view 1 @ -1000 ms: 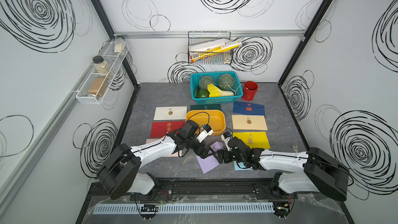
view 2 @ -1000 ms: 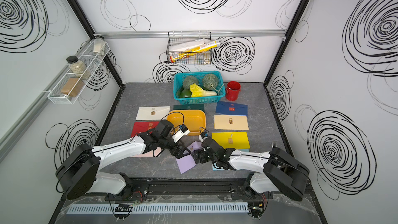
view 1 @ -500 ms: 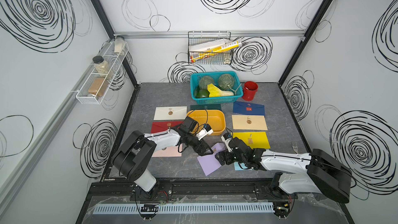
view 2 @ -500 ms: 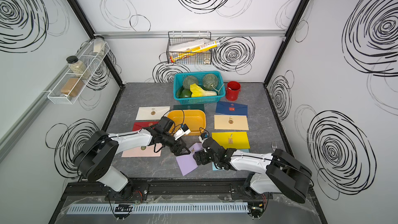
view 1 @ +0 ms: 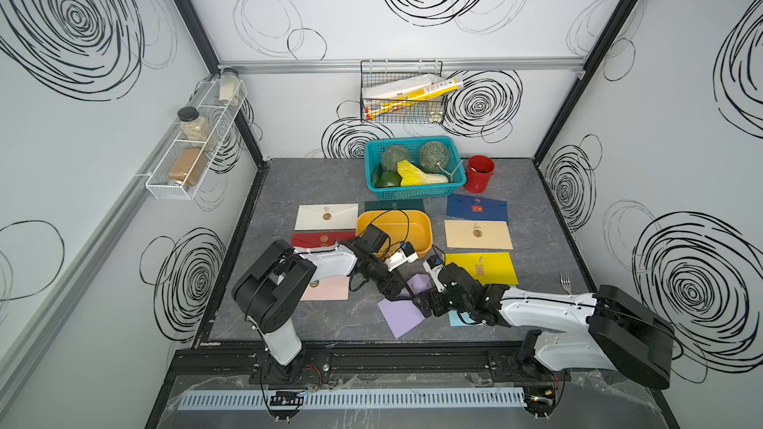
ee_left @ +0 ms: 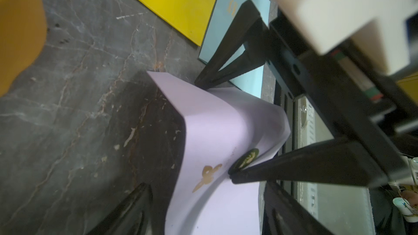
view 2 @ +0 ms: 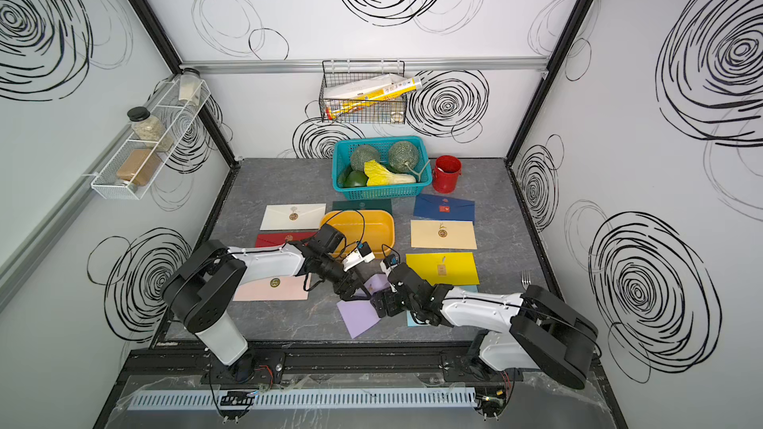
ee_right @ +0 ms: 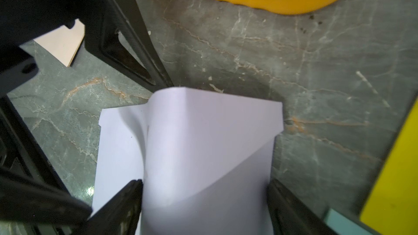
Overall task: Put the sealed envelopes into the storage box
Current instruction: Pick up the envelope from the center of the board.
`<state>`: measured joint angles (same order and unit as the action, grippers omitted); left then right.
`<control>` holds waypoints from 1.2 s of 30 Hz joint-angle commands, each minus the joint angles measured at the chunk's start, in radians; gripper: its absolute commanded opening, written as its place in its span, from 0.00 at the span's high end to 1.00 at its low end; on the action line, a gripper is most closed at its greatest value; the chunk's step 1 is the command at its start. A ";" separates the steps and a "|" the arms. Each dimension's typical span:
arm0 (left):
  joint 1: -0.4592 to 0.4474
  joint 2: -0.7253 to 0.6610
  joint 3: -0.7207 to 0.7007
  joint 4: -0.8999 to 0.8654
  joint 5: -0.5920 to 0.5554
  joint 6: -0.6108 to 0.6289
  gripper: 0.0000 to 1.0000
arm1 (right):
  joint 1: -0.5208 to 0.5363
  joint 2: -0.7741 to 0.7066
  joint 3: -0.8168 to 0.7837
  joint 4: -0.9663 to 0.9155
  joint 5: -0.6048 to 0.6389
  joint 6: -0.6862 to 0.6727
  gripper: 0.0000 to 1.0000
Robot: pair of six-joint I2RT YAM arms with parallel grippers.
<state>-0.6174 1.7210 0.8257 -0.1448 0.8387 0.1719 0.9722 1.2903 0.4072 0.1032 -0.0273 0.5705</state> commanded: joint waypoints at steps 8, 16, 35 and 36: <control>-0.024 0.098 0.108 -0.187 0.135 0.134 0.71 | 0.005 0.008 -0.013 -0.100 -0.002 -0.007 0.11; -0.032 0.068 0.123 -0.202 0.112 0.127 0.94 | 0.005 -0.042 -0.018 -0.142 0.017 -0.014 0.07; -0.031 -0.047 0.607 -0.686 -0.221 0.212 1.00 | -0.016 -0.374 0.272 -0.563 0.321 0.008 0.00; -0.046 -0.050 0.652 -0.711 -0.280 0.209 1.00 | -0.029 -0.382 0.288 -0.595 0.357 0.033 0.00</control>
<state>-0.6460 1.7157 1.3830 -0.7639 0.7055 0.3611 0.9623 0.9371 0.6525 -0.3519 0.2047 0.5507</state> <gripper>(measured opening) 0.071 0.997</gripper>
